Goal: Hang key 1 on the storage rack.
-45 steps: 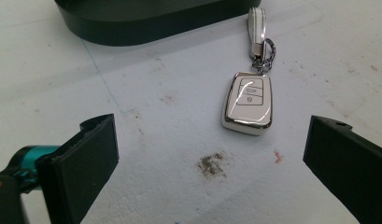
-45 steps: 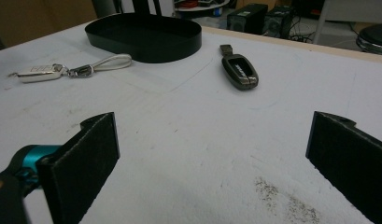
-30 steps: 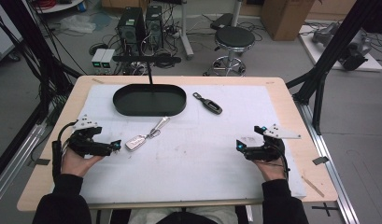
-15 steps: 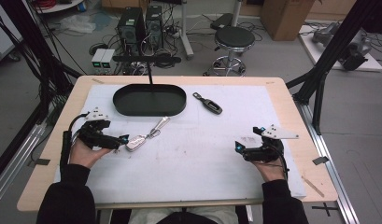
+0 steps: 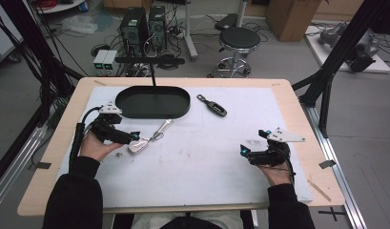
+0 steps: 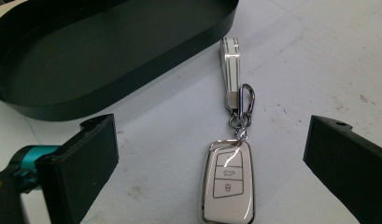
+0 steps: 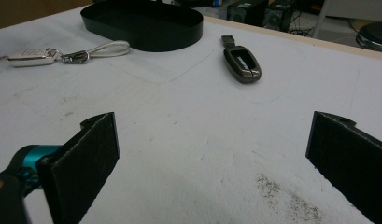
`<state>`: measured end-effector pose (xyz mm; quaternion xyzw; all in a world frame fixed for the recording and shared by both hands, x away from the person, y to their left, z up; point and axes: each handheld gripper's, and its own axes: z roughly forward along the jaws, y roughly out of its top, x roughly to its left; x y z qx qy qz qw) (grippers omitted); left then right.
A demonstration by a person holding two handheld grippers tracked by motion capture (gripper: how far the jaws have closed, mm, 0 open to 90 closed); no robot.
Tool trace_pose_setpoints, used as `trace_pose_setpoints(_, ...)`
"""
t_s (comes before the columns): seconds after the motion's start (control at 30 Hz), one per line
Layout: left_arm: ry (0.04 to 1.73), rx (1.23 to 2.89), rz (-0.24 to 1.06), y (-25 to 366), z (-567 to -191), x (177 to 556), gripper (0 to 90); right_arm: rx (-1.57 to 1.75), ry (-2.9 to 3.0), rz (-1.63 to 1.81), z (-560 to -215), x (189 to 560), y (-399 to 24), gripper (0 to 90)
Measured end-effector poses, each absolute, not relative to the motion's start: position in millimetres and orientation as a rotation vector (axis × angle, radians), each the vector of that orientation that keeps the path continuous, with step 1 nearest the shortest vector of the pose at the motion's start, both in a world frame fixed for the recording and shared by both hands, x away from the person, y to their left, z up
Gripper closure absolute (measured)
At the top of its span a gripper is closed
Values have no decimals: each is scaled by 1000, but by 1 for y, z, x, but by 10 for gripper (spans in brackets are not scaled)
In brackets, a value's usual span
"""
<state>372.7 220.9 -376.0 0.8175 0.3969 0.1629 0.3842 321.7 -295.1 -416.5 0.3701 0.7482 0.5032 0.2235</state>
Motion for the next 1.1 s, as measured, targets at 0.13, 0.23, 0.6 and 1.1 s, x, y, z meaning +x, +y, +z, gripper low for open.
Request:
trace_pose_setpoints(0.13,991,2126,407,209,-375,382,37,1023,2072,1380,-417,322,-295,18)
trace_pose_setpoints(0.23,979,2149,418,199,-374,388,37,1019,2071,1378,-417,322,-295,18)
trace_pose_setpoints(0.6,940,2227,412,175,-369,401,37,1017,2069,1373,-417,321,-298,18)
trace_pose_setpoints(1.1,921,2292,365,154,-369,417,37,1018,2079,1361,-418,321,-296,18)
